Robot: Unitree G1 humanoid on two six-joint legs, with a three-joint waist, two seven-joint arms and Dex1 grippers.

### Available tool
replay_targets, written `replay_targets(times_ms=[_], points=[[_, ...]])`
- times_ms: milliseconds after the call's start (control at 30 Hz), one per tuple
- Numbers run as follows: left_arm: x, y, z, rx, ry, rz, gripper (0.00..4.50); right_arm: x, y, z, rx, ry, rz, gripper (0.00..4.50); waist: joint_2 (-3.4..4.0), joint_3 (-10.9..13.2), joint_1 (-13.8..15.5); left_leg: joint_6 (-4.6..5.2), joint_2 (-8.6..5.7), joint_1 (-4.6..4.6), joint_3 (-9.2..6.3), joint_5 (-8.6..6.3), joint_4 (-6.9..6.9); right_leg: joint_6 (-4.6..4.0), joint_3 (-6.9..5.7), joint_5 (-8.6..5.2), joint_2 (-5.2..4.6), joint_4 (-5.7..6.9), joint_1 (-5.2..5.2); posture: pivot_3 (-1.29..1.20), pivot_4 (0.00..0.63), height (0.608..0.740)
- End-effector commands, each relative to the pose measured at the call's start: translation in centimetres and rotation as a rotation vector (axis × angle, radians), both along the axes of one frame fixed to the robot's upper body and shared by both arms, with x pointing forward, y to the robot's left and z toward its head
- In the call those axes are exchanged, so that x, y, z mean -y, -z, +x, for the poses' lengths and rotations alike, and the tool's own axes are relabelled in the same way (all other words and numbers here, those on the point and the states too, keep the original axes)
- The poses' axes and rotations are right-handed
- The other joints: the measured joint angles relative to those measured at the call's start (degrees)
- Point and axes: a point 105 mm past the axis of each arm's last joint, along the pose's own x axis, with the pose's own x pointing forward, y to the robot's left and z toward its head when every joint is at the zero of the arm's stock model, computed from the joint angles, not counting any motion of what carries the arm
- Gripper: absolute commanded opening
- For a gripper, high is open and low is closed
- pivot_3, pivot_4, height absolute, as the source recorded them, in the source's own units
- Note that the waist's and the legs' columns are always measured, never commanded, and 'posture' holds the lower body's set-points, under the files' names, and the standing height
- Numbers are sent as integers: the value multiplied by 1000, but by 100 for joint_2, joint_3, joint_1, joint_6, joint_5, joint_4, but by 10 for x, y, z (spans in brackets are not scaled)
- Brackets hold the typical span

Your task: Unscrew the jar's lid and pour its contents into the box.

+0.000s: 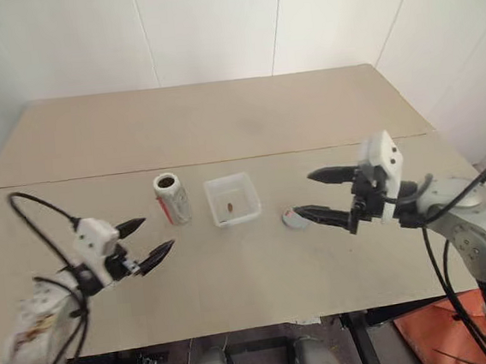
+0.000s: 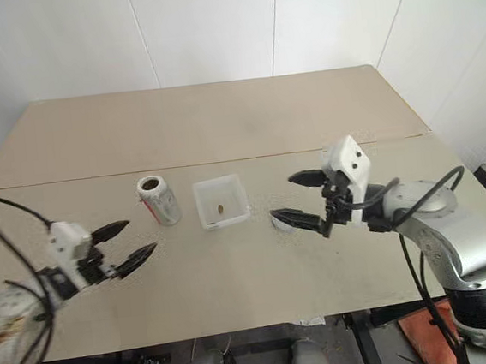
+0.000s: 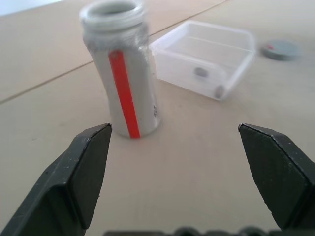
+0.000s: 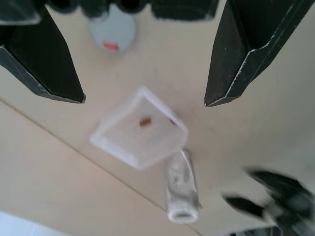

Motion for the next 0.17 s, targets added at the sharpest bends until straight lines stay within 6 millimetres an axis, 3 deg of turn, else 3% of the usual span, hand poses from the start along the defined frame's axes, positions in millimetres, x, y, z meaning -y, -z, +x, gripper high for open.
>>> replay_targets(times_ms=[33, 167], points=[[-11, -36, -14, 52, 85, 23, 4482, 17, -6, -1, 66, 17, -27, 4500, 3, 1, 13, 0, 2, 3, 3, 0, -1, -3, -1, -3, 1, -1, 2, 0, 150, 740], [-14, -43, -7, 78, 74, 22, 4482, 17, -9, -5, 68, 18, -18, 4500, 14, -1, 26, -4, -8, 11, 11, 2, -2, -7, 7, -6, 3, 0, 5, 0, 150, 740]])
